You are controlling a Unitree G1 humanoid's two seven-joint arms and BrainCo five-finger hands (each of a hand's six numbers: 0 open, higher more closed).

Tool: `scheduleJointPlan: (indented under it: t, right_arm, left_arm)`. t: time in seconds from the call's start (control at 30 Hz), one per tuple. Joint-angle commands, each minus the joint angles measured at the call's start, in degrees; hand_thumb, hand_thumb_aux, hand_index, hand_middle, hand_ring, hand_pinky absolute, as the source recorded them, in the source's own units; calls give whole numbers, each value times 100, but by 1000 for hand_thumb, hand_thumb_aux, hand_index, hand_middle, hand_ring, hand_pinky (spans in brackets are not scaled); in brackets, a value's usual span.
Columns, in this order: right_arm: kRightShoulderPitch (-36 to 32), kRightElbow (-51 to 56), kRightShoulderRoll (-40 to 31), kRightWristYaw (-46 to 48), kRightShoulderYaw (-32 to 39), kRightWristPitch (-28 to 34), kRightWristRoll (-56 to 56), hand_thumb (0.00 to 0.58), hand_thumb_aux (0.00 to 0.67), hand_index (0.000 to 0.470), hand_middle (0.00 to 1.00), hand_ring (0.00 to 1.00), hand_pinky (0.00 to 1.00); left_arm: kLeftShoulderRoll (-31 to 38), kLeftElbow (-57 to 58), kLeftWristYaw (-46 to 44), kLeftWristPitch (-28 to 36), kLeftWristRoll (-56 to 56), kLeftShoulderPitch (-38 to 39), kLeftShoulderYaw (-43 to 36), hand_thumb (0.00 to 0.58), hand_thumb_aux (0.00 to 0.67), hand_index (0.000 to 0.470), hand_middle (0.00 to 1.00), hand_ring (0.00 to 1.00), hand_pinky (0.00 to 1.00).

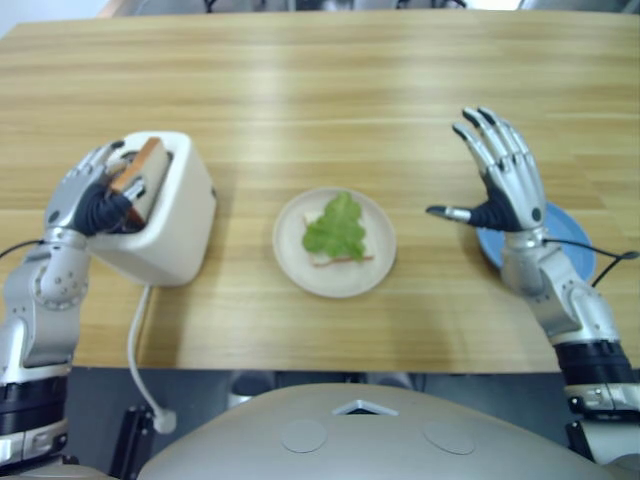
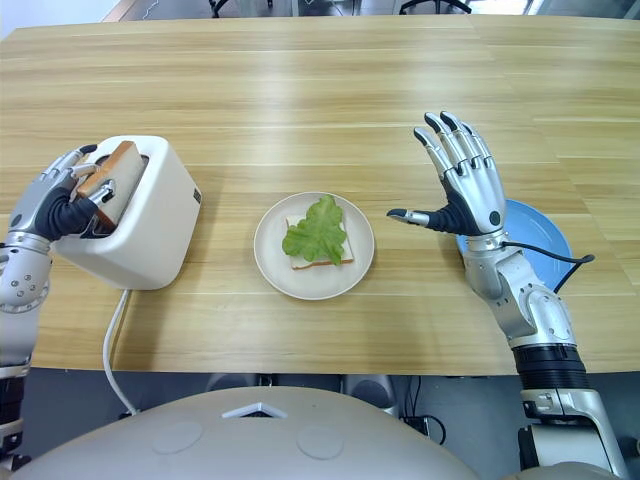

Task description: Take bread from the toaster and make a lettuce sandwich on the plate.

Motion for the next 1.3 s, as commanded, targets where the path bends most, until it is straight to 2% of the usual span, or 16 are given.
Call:
scheduleJointPlan:
  t: [0.03, 0.07, 0.1, 0.3, 0.57, 0.8, 1.07, 1.3]
  right_arm:
    - [-32, 1, 9, -12, 71, -12, -44, 0, 0, 0, 0, 0, 0]
    - [-36, 10, 7, -16, 74, -13, -47, 0, 0, 0, 0, 0, 0]
    - [-39, 16, 6, -20, 77, -12, -51, 0, 0, 0, 0, 0, 0]
    - [-72, 45, -5, -19, 103, -8, -67, 0, 0, 0, 0, 0, 0]
    - [-84, 63, -14, -8, 115, 4, -68, 0, 0, 0, 0, 0, 0]
    - [-128, 110, -12, -12, 161, 28, -81, 0, 0, 0, 0, 0, 0]
    - [-385, 296, 42, -114, 324, 85, -131, 0, 0, 0, 0, 0, 0]
    - [-541, 526, 59, -196, 339, 51, -119, 0, 0, 0, 0, 0, 0]
  left_arm:
    - [-227, -317, 175, -46, -301, -261, 36, 580, 670, 460, 588, 588, 588]
    - [-302, -339, 229, -34, -361, -325, 56, 580, 670, 460, 588, 588, 588]
    - [-348, -346, 259, -27, -405, -373, 66, 580, 670, 460, 1000, 1000, 1000]
    - [-490, -252, 595, -6, -460, -652, 217, 580, 670, 460, 1000, 1000, 1000]
    - [-425, -185, 808, -117, -224, -664, 86, 580, 670, 460, 1000, 1000, 1000]
    - [-264, -229, 1332, -415, 420, -988, -28, 580, 670, 460, 1000, 1000, 1000]
    - [-256, -114, 2019, -1131, 1666, -2042, -1204, 580, 670, 460, 1000, 1000, 1000]
    - [-437, 906, 3132, -1961, 2642, -2463, -2459, 580, 670, 460, 1000, 1000, 1000]
